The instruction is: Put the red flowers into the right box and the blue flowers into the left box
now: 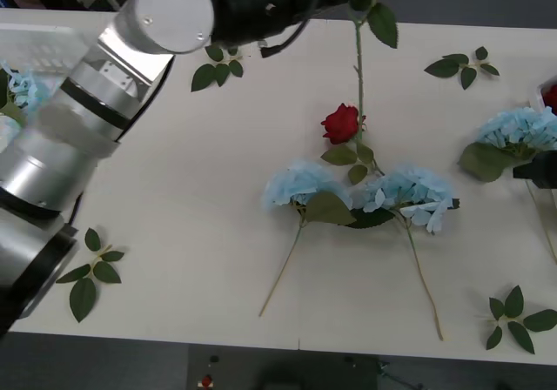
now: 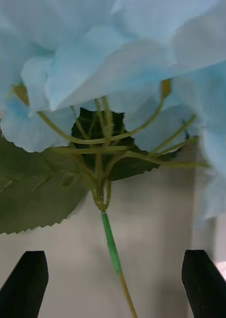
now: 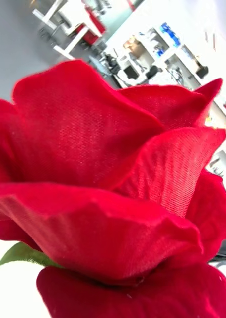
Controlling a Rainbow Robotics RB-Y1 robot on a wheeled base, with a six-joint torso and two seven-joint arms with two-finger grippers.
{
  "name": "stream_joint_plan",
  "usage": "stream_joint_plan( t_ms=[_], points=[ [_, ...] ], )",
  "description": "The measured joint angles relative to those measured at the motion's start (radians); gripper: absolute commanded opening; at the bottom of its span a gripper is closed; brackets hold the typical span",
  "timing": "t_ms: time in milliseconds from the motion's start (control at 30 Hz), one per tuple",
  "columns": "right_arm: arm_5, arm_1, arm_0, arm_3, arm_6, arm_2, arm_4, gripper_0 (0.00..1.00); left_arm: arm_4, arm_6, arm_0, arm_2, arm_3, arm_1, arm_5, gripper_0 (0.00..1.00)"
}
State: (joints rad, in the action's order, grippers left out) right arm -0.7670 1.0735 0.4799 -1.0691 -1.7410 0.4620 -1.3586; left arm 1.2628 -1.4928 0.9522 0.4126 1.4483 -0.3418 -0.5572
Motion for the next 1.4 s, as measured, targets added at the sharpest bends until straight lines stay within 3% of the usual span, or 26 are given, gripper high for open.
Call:
stream_joint_plan(
  t_ms=[133,400,467,500,567,600,1267,1300,1333,1400],
  points=[
    [0.002,-0.04,0.008,0.002,0.0,0.0,0.028,0.79,-0.168,0.091,0.039,0.005,0.0,0.077,0.001,0.0],
    [0.018,-0.092,0.023,0.016,0.002,0.0,0.068,0.79,-0.344,0.295,0.102,0.105,0.008,0.083,0.001,0.0],
    [0.019,-0.111,0.04,0.048,0.002,0.0,0.083,0.52,-0.358,0.331,0.102,0.111,0.011,0.083,0.001,0.0],
    [0.019,-0.122,0.051,0.067,0.002,0.0,0.102,0.3,-0.358,0.34,0.102,0.111,0.011,0.083,0.001,0.0],
    [0.019,-0.146,0.074,0.101,0.002,0.0,0.144,0.02,-0.358,0.343,0.102,0.11,0.011,0.083,0.001,0.0],
    [0.019,-0.157,0.085,0.114,0.002,0.0,0.154,0.0,-0.358,0.343,0.102,0.11,0.011,0.083,0.001,0.0],
    [0.031,-0.177,0.122,0.14,0.002,0.0,0.156,0.0,-0.358,0.343,0.102,0.11,0.011,0.083,0.001,0.0],
    [0.031,-0.177,0.122,0.14,0.002,0.0,0.156,0.03,-0.358,0.343,0.102,0.11,0.011,0.083,0.001,0.0],
    [0.031,-0.177,0.122,0.14,0.002,0.0,0.156,0.38,-0.358,0.343,0.102,0.11,0.011,0.083,0.001,0.0],
    [0.031,-0.177,0.122,0.14,0.002,0.0,0.156,0.67,-0.358,0.343,0.102,0.11,0.011,0.083,0.001,0.0]
  ],
)
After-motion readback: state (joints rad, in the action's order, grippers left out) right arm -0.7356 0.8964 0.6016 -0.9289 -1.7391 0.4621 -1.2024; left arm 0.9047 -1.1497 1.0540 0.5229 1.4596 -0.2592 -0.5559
